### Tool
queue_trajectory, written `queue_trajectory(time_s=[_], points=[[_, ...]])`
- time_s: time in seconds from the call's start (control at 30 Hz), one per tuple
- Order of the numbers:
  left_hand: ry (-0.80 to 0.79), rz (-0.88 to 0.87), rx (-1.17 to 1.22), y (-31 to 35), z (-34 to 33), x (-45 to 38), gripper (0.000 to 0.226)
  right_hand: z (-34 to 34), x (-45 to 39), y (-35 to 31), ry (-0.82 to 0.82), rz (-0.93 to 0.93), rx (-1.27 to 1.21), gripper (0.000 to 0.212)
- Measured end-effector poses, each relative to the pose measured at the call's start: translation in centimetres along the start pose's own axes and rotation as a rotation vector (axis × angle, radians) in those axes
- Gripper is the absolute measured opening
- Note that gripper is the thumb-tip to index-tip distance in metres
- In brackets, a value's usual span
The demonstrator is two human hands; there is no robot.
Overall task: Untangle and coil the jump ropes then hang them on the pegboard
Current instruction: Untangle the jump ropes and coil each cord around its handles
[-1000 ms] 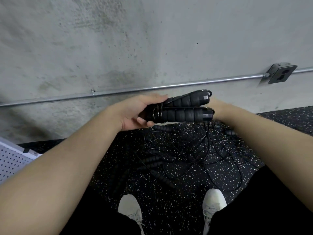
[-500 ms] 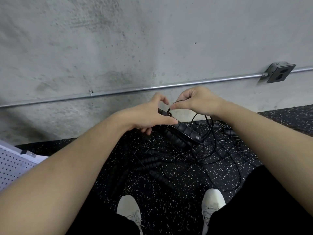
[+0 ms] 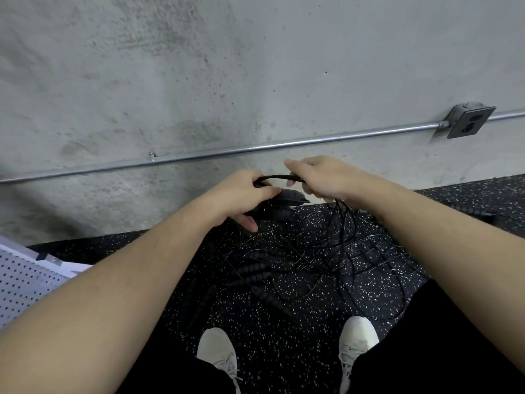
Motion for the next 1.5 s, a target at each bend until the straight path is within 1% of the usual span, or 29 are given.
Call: queue_trajectory(time_s=[0.07, 0.17, 0.23, 0.3, 0.37, 0.43, 0.57, 0.67, 0.73, 0.83, 0.97, 1.03, 1.13, 1.23, 1.3, 1.33, 1.37, 1.4, 1.47, 1.5], points=[[0.011, -0.023, 0.078, -0.1, -0.1, -0.2, 0.013, 0.1, -0.2, -0.3, 0.0, 0.016, -0.006, 0.053], [0.055, -0.064, 0.181, 0.2, 0.1, -0.3, 0.006, 0.0, -0.8, -0.4, -0.03, 0.068, -0.109, 0.043], [0.08, -0.073, 0.316, 0.2, 0.2, -0.5, 0.012, -0.6, -1.1, -0.4, -0.113, 0.083, -0.181, 0.037], [0.093, -0.063, 0.436, 0.2, 0.1, -0.7, 0.025, -1.4, -1.0, -0.5, -0.195, 0.11, -0.295, 0.03], [0.061, -0.058, 0.54, 0.4, -0.2, -0.6, 0.032, -1.7, -0.8, -0.7, -0.221, 0.129, -0.36, 0.025], [-0.005, -0.085, 0.591, 0.9, -0.4, -0.3, 0.029, -1.5, -0.7, -0.7, -0.205, 0.156, -0.383, 0.024], [-0.101, -0.154, 0.682, 1.6, -0.5, 0.2, 0.022, -0.2, -0.7, -0.3, -0.076, 0.162, -0.312, 0.03], [-0.126, -0.191, 0.695, 1.9, -0.4, 0.7, 0.021, 0.2, -0.6, -0.3, -0.055, 0.151, -0.23, 0.041], [-0.131, -0.222, 0.701, 2.0, -0.2, 0.9, 0.027, 0.3, -0.5, -0.3, -0.071, 0.145, -0.2, 0.05], [-0.123, -0.262, 0.736, 2.0, 0.0, 1.0, 0.036, 0.5, -0.2, -0.4, -0.06, 0.132, -0.181, 0.056], [-0.169, -0.338, 0.763, 2.7, -0.4, 1.3, 0.036, 0.6, 0.2, -0.3, -0.056, 0.196, -0.249, 0.052], [-0.199, -0.361, 0.774, 2.9, -0.6, 1.4, 0.034, 0.8, 0.3, -0.3, -0.017, 0.229, -0.283, 0.05], [-0.225, -0.415, 0.814, 3.2, -0.7, 1.4, 0.04, 0.9, 0.2, -0.4, 0.034, 0.296, -0.415, 0.042], [-0.242, -0.484, 0.841, 3.4, -0.3, 1.5, 0.048, 1.0, 0.1, -0.8, 0.083, 0.342, -0.522, 0.048], [-0.287, -0.514, 0.853, 3.7, -0.3, 1.7, 0.048, 1.1, 0.0, -0.8, 0.11, 0.345, -0.539, 0.048], [-0.286, -0.513, 0.85, 3.7, -0.4, 1.8, 0.046, 1.1, -0.1, -0.7, 0.12, 0.339, -0.535, 0.049], [-0.251, -0.491, 0.837, 3.7, -0.5, 1.7, 0.045, 1.1, -0.1, -0.7, 0.122, 0.337, -0.525, 0.049], [-0.188, -0.45, 0.819, 3.6, -0.5, 1.4, 0.049, 1.0, -0.2, -0.6, 0.119, 0.341, -0.512, 0.049], [-0.082, -0.38, 0.809, 3.2, -0.6, 1.0, 0.062, 0.9, -0.2, -0.6, 0.102, 0.364, -0.502, 0.045], [-0.06, -0.365, 0.82, 3.2, -0.5, 0.9, 0.061, 0.8, -0.2, -0.6, 0.09, 0.38, -0.504, 0.041]])
Point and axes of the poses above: each hand's wrist, its own x-axis away from the middle knuckle, its own z-axis out of the back of the hand, y = z × x, the point moved 6 cm from there along -x, towards the middle knuckle, and after that the axes turned 15 degrees about -y, right-handed, at the moved point
